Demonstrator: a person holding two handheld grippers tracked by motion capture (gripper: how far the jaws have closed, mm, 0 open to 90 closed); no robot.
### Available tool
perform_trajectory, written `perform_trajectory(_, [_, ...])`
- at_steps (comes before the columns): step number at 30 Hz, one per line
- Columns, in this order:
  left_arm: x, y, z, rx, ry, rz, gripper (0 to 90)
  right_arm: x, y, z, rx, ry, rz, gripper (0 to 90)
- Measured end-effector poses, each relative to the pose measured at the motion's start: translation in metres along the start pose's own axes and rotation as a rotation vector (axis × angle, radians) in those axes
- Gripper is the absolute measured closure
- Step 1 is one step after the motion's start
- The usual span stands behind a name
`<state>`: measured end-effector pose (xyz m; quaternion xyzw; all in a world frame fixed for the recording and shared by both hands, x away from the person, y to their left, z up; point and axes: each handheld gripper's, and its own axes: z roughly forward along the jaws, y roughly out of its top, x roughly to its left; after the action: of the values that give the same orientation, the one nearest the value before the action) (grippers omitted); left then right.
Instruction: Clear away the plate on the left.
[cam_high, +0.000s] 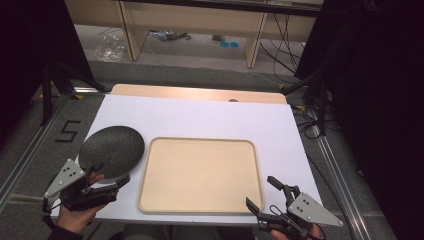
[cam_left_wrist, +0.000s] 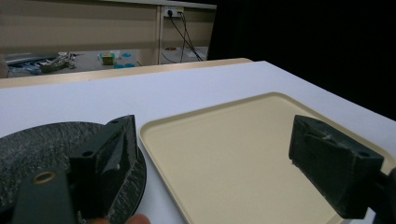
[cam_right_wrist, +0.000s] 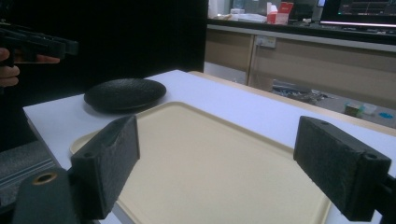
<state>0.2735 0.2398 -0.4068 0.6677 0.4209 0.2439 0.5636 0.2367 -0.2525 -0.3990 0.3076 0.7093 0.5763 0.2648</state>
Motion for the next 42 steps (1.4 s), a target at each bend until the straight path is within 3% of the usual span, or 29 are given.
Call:
perform_trajectory(6, [0.001, 0.0, 0.0, -0.003, 0.002, -0.012, 15.3, -0.001, 0.0, 0.003, -0.025, 0.014, -0.007, 15.5])
perform_trajectory(11, [0.003, 0.0, 0.001, 0.007, 0.016, -0.034, 15.4, -0.001, 0.0, 0.001, -0.005, 0.001, -0.015, 15.6])
perform_trajectory(12, [0.003, 0.0, 0.001, 0.008, 0.02, -0.03, 15.4, -0.001, 0.0, 0.003, -0.03, 0.014, -0.003, 15.6])
perform_trajectory(16, [0.004, 0.0, 0.002, 0.013, 0.022, -0.032, 15.5, 0.0, 0.0, 0.001, 0.001, -0.003, -0.006, 15.6])
perform_trajectory(24, [0.009, -0.001, 0.006, 0.044, 0.061, -0.033, 15.5, -0.005, -0.001, 0.003, -0.011, 0.003, -0.011, 15.6])
perform_trajectory(31, [0.025, -0.003, 0.006, 0.055, 0.102, -0.086, 15.7, -0.002, 0.001, 0.002, -0.022, 0.009, 0.0, 15.6])
perform_trajectory(32, [0.028, -0.003, 0.006, 0.051, 0.103, -0.105, 15.5, -0.001, 0.002, 0.001, 0.007, 0.004, -0.026, 15.6])
perform_trajectory(37, [0.041, -0.005, 0.007, 0.065, 0.129, -0.145, 16.0, 0.001, 0.003, 0.004, -0.019, 0.008, -0.033, 15.6])
perform_trajectory(41, [0.046, -0.004, 0.014, 0.066, 0.134, -0.147, 16.0, 0.001, 0.002, 0.004, -0.002, 0.002, -0.018, 15.6])
perform_trajectory(42, [0.048, -0.004, 0.017, 0.063, 0.136, -0.145, 16.1, 0.0, 0.002, 0.005, -0.019, 0.007, -0.022, 15.6])
